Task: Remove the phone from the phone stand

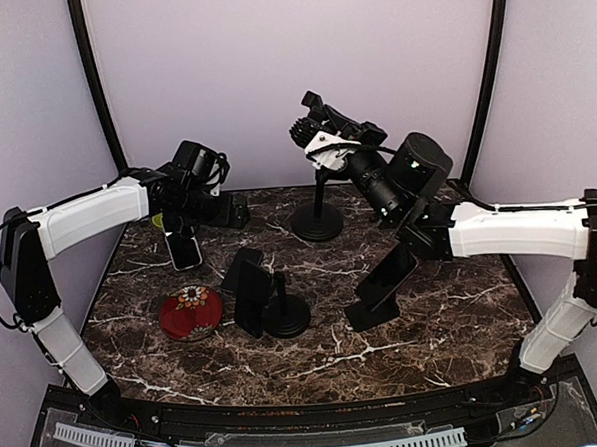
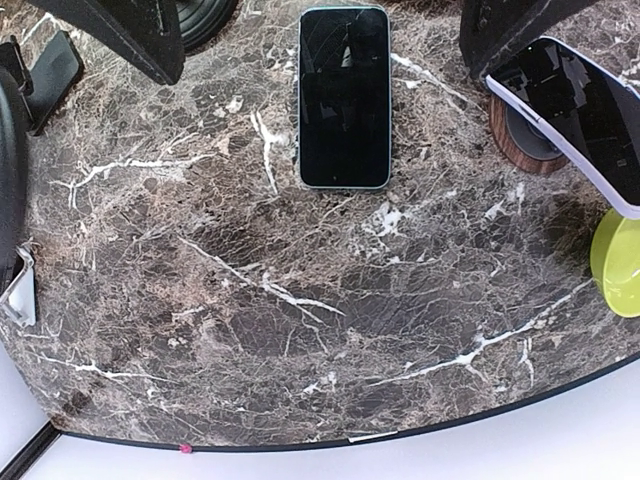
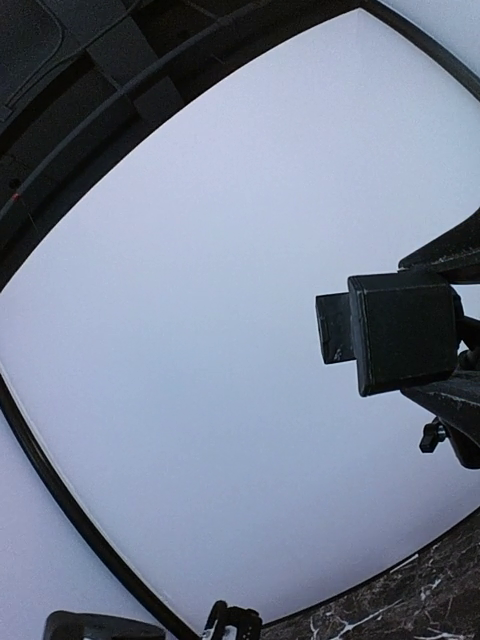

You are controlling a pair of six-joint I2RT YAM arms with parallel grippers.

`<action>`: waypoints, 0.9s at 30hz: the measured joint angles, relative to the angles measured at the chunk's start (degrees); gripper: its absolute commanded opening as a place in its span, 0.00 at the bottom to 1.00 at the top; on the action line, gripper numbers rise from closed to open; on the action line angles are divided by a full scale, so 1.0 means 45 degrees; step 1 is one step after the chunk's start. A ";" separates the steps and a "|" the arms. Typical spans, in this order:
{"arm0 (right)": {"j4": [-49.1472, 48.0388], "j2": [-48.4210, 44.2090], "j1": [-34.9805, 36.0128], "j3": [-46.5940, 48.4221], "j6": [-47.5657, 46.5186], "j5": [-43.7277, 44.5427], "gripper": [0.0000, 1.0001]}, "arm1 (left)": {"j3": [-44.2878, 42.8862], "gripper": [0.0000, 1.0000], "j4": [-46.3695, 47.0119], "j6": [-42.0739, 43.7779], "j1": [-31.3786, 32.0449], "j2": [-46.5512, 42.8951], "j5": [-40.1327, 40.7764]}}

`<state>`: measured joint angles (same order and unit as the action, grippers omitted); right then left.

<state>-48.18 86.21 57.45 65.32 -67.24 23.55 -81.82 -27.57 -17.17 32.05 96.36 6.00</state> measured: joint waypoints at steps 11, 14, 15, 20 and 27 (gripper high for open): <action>-0.0369 0.5425 -0.1549 0.4750 0.0947 -0.1676 0.00 | 0.0000 0.99 0.0301 -0.0058 -0.0199 -0.1166 0.0248; -0.0602 0.6640 -0.1700 0.5683 0.1175 -0.2001 0.00 | -0.0010 0.99 0.0457 -0.0087 -0.0233 -0.1477 0.0248; -0.0627 0.7101 -0.1758 0.6023 0.1273 -0.2093 0.00 | -0.0044 0.99 0.0495 -0.0097 -0.0233 -0.1554 0.0248; -0.0627 0.9083 -0.2021 0.7427 0.1753 -0.2341 0.00 | -0.0063 0.99 0.0588 -0.0097 -0.0243 -0.1685 0.0248; -0.0369 1.0962 -0.2307 0.9122 0.2176 -0.2545 0.00 | -0.0019 0.99 0.0612 -0.0097 -0.0267 -0.1870 0.0194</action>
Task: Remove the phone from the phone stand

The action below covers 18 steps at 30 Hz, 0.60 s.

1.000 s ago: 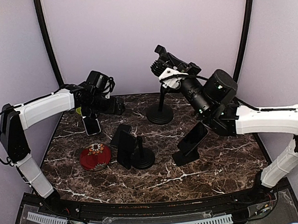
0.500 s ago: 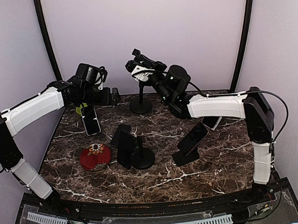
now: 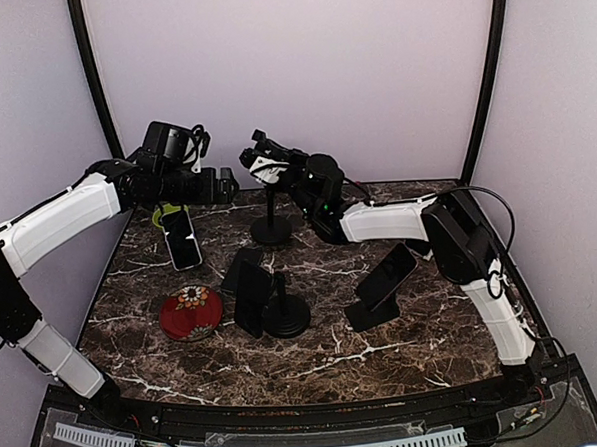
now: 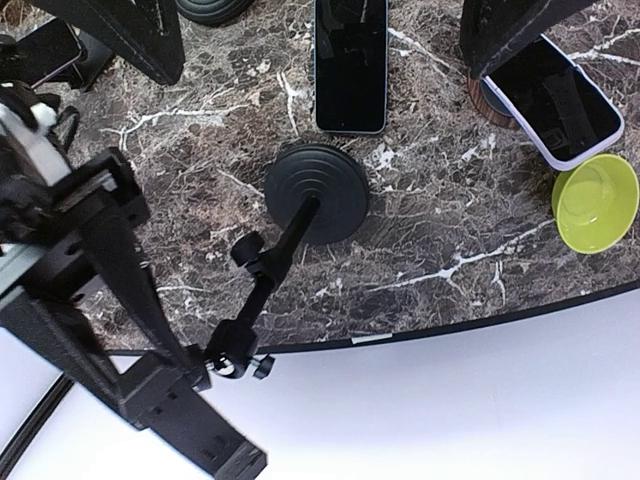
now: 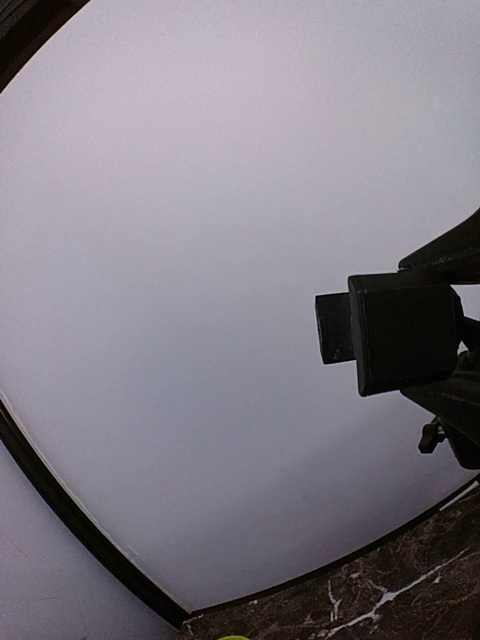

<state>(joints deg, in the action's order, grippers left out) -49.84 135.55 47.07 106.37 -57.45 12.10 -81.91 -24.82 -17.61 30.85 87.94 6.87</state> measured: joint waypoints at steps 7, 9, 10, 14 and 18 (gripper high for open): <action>0.0034 0.0568 -0.0092 0.1069 0.0369 -0.0442 0.00 | 0.0034 0.99 0.0340 0.0000 -0.0029 -0.0238 -0.0155; 0.0019 0.0699 -0.0112 0.1331 0.0457 -0.0607 0.00 | 0.0078 0.99 0.0413 0.0005 -0.0034 -0.0238 -0.0228; 0.0024 0.0753 -0.0131 0.1399 0.0491 -0.0719 0.00 | 0.0087 0.99 0.0432 0.0005 -0.0034 -0.0238 -0.0248; 0.0015 0.1141 -0.0151 0.1710 0.0612 -0.1146 0.00 | 0.0092 0.99 0.0461 0.0005 -0.0034 -0.0238 -0.0335; 0.0053 0.1724 -0.0233 0.2123 0.0787 -0.1535 0.00 | 0.0126 0.99 0.0505 0.0005 -0.0039 -0.0238 -0.0350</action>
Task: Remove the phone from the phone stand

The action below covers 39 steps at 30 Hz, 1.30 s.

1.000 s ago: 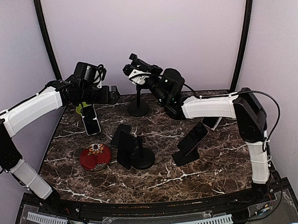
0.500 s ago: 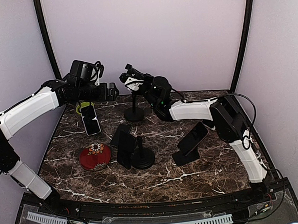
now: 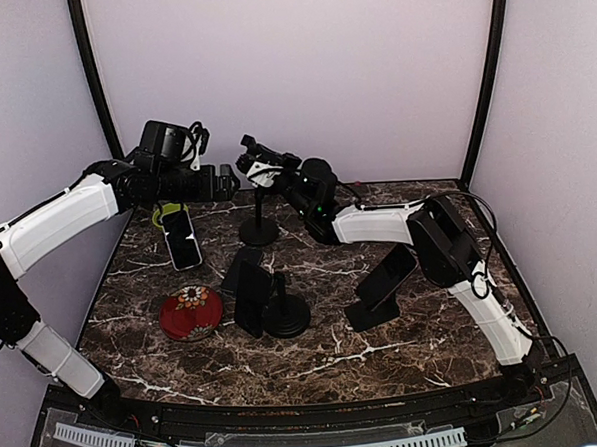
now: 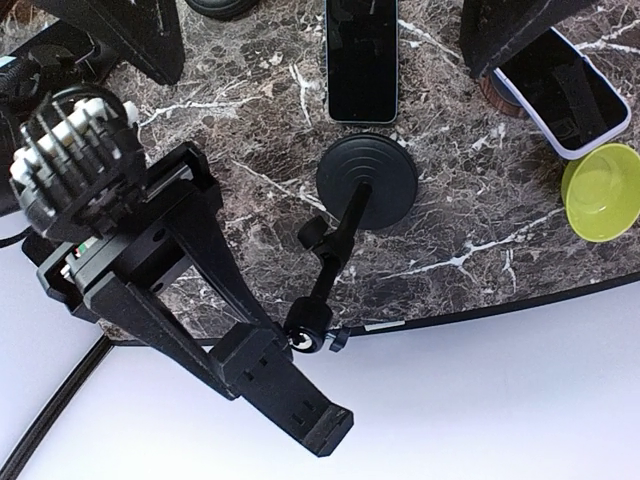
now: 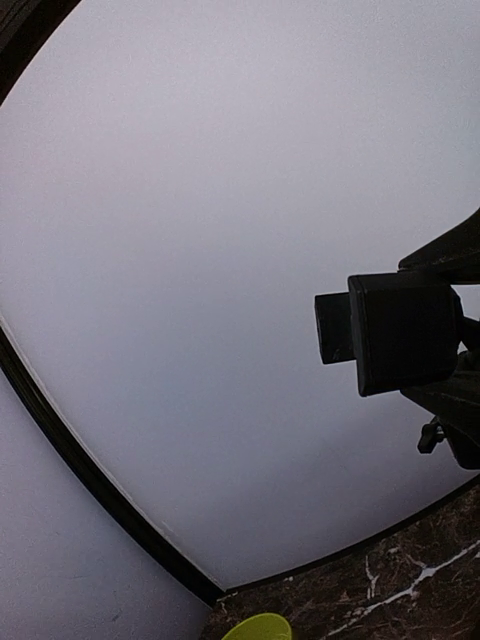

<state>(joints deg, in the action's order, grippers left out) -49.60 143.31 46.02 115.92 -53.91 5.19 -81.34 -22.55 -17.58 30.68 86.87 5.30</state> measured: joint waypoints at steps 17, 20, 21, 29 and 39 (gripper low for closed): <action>-0.1156 0.0170 -0.0155 -0.0296 0.0675 -0.1443 0.51 | 0.0160 0.99 0.0039 0.0005 -0.0063 -0.0005 0.0010; -0.1457 0.0083 -0.0146 -0.0534 0.0821 -0.1549 0.56 | 0.0165 0.99 0.0044 0.0005 -0.0073 -0.0005 0.0010; -0.1666 0.0078 -0.0141 -0.0631 0.0860 -0.1583 0.60 | 0.0170 0.99 0.0044 0.0005 -0.0078 -0.0005 0.0010; -0.2453 -0.0374 -0.0015 -0.1545 0.1025 -0.1768 0.87 | 0.0277 0.99 0.0044 0.0005 -0.0107 -0.0136 -0.0049; -0.4080 -0.2259 0.0228 -0.4289 0.0962 -0.1627 0.94 | 0.0986 0.99 0.0442 0.0117 -0.0117 -0.1336 -0.0083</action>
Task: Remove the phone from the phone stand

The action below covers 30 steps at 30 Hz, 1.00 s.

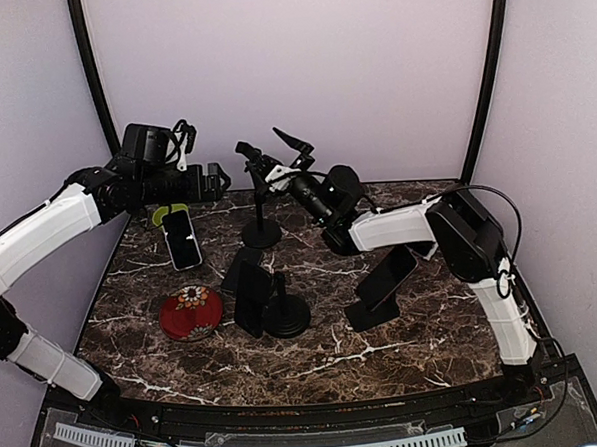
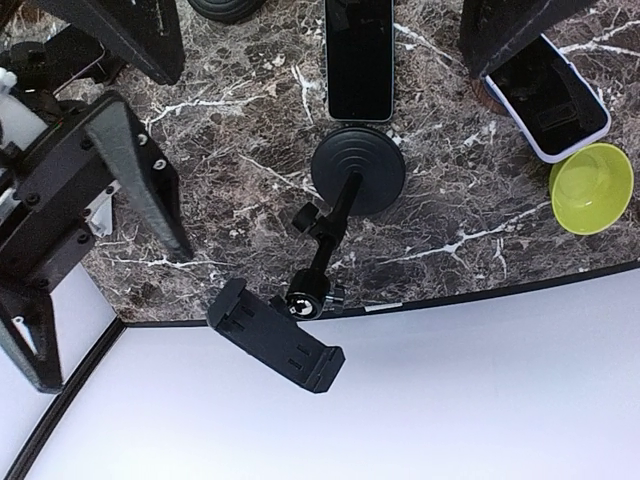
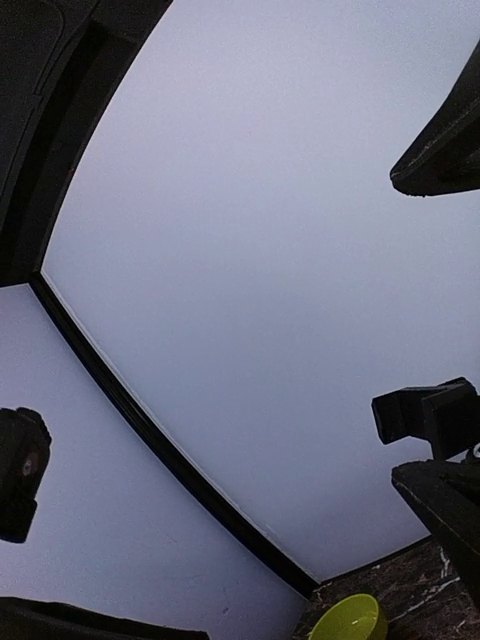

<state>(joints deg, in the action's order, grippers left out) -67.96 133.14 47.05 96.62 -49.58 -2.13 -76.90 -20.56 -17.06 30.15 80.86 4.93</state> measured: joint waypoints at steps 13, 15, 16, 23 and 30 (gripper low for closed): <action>0.1443 -0.5605 0.0423 -0.3041 0.1258 0.0899 0.99 | 0.0306 0.99 -0.0146 0.0316 0.0000 -0.1103 0.0005; 0.2181 -0.6552 0.0432 -0.3230 0.1812 0.1161 0.99 | 0.0476 0.99 -0.0117 0.0340 0.0000 -0.1447 -0.0165; 0.2807 -0.7344 0.0427 -0.3468 0.2259 0.1292 0.99 | 0.0636 0.99 -0.0126 0.0364 0.0000 -0.1700 -0.0291; 0.5372 -1.1239 0.0427 -0.5790 0.4663 0.1277 0.94 | 0.1404 0.99 -0.0495 0.0466 0.0000 -0.3337 -0.1248; 0.7898 -1.3605 0.0593 -0.8874 0.6630 0.0418 0.87 | 0.2992 0.99 -0.0675 0.0500 0.0121 -0.4930 -0.3070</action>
<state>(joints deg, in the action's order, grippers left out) -32.42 71.92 49.71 56.69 -19.75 -0.25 -63.44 -23.59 -14.81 30.70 58.67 -8.88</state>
